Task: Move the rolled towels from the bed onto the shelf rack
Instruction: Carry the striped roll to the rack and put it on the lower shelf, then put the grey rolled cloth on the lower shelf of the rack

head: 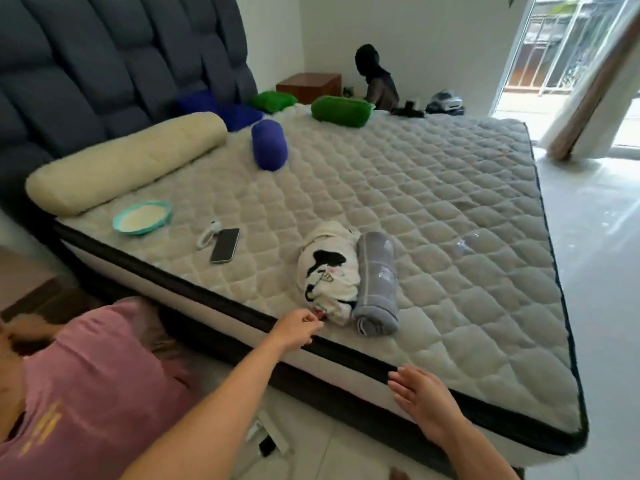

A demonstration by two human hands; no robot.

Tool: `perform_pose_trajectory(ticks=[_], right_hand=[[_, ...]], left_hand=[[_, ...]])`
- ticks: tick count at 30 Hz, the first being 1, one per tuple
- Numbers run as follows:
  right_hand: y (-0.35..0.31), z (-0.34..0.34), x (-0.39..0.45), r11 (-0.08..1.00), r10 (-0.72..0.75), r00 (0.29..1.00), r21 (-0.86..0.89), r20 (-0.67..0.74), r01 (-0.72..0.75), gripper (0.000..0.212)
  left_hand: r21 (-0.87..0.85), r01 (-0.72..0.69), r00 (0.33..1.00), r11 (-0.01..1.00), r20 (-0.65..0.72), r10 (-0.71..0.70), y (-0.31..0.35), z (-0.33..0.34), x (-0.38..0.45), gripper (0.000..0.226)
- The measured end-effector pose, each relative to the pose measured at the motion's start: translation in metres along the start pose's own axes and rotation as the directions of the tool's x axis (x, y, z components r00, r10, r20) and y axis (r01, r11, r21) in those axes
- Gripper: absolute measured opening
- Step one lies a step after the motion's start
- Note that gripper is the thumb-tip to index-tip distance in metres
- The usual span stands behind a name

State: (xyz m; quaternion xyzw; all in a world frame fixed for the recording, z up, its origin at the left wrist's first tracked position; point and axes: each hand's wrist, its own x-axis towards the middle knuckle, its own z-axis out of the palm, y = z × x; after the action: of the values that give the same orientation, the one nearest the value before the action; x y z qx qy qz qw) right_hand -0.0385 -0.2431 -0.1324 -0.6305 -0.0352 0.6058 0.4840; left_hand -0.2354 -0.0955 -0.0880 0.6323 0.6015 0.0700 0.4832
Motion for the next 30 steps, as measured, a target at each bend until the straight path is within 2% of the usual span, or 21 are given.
perform_pose_trajectory(ticks=[4,8,12,15,17,22,25,27,30], right_hand=[[-0.042,-0.005,0.052,0.996,0.057,0.998,0.070,0.002,-0.057,0.022],[-0.065,0.013,0.090,0.993,0.110,0.993,0.050,0.031,-0.112,0.033],[-0.067,0.043,0.116,0.983,0.177,0.984,0.040,0.009,-0.177,0.050],[-0.068,0.054,0.131,0.961,0.229,0.973,0.169,-0.035,-0.220,0.055],[-0.075,0.055,0.139,0.935,0.259,0.961,0.272,-0.092,-0.226,0.057],[-0.074,0.047,0.165,0.907,0.280,0.922,0.387,-0.267,-0.164,0.039],[-0.072,0.039,0.183,0.920,0.273,0.895,0.367,-0.353,-0.136,0.031],[-0.081,0.032,0.185,0.919,0.276,0.884,0.373,-0.378,-0.128,0.012],[-0.093,0.025,0.187,0.940,0.262,0.878,0.310,-0.401,-0.139,0.013]], left_hand=[[0.086,-0.031,0.996,0.996,0.080,0.024,0.047,0.024,0.055,0.018],[0.103,-0.013,0.996,0.995,0.086,0.004,0.076,0.029,0.101,0.011],[0.122,-0.036,0.996,0.992,0.087,0.025,0.097,0.027,0.158,0.019],[0.169,-0.044,0.995,0.985,0.098,0.028,0.112,0.027,0.199,0.036],[0.176,-0.041,0.991,0.983,0.136,0.017,0.122,0.026,0.222,0.040],[0.265,-0.126,0.975,0.956,0.209,0.070,0.146,0.022,0.287,0.058],[0.365,-0.165,0.969,0.916,0.236,0.080,0.162,0.020,0.323,0.063],[0.371,-0.173,0.950,0.912,0.306,0.056,0.171,0.019,0.337,0.067],[0.376,-0.211,0.917,0.902,0.397,0.049,0.178,0.022,0.346,0.076]])
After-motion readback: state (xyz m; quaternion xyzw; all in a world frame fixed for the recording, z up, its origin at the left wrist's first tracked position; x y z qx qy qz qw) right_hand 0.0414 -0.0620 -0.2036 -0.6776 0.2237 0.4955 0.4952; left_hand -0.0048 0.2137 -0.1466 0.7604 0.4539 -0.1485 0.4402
